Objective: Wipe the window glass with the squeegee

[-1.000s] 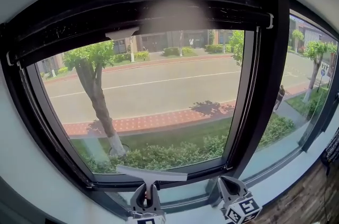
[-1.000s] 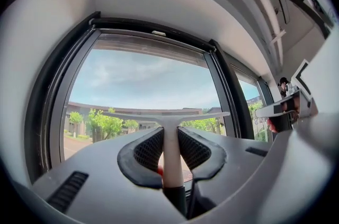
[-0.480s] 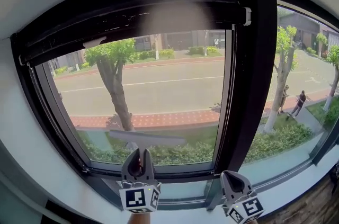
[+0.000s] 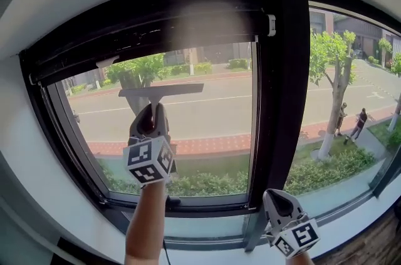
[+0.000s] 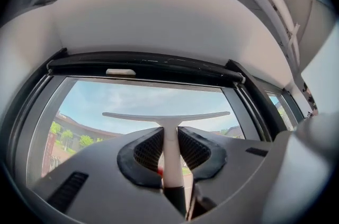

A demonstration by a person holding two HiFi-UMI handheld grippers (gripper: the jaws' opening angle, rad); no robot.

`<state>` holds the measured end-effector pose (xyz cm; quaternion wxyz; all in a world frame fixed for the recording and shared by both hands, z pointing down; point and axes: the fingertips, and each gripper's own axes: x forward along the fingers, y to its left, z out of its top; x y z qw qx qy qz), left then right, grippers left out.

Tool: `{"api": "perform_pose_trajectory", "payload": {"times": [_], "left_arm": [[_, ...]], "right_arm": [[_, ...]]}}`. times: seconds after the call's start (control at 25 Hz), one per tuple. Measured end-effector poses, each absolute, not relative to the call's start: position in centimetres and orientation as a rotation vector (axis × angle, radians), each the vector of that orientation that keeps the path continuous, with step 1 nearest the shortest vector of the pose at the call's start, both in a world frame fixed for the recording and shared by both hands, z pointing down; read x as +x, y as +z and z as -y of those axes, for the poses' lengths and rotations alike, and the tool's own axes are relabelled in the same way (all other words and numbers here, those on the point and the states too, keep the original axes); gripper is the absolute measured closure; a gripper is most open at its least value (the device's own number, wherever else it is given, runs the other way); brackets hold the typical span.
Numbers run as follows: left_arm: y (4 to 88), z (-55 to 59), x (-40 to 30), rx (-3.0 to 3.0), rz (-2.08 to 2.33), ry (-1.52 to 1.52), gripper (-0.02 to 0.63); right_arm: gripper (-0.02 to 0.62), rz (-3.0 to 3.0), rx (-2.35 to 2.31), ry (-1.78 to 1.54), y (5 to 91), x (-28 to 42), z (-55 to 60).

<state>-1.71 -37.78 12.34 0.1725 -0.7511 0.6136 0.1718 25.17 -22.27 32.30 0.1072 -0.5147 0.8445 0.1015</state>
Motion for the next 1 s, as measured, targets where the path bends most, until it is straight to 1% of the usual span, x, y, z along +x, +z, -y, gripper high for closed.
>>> {"api": "perform_pose_trajectory", "payload": {"times": [0.24, 0.36, 0.6, 1.0], "left_arm": [[7.1, 41.1, -2.0, -2.078, -1.757, 0.448, 0.514], [5.8, 41.6, -2.1, -2.068, -1.758, 0.44, 0.514], [4.2, 42.6, -2.3, -2.055, -1.775, 0.466, 0.514], [4.3, 43.3, -2.1, -2.063, -1.763, 0.45, 0.514]], "right_arm": [[0.584, -2.437, -1.465, 0.444, 25.4, 23.5, 23.5], [0.584, -2.437, -1.435, 0.47, 23.8, 22.1, 23.3], [0.584, -2.452, -1.405, 0.477, 23.8, 19.8, 22.7], [0.584, -2.444, -1.43, 0.426, 25.3, 20.2, 22.3]]}}
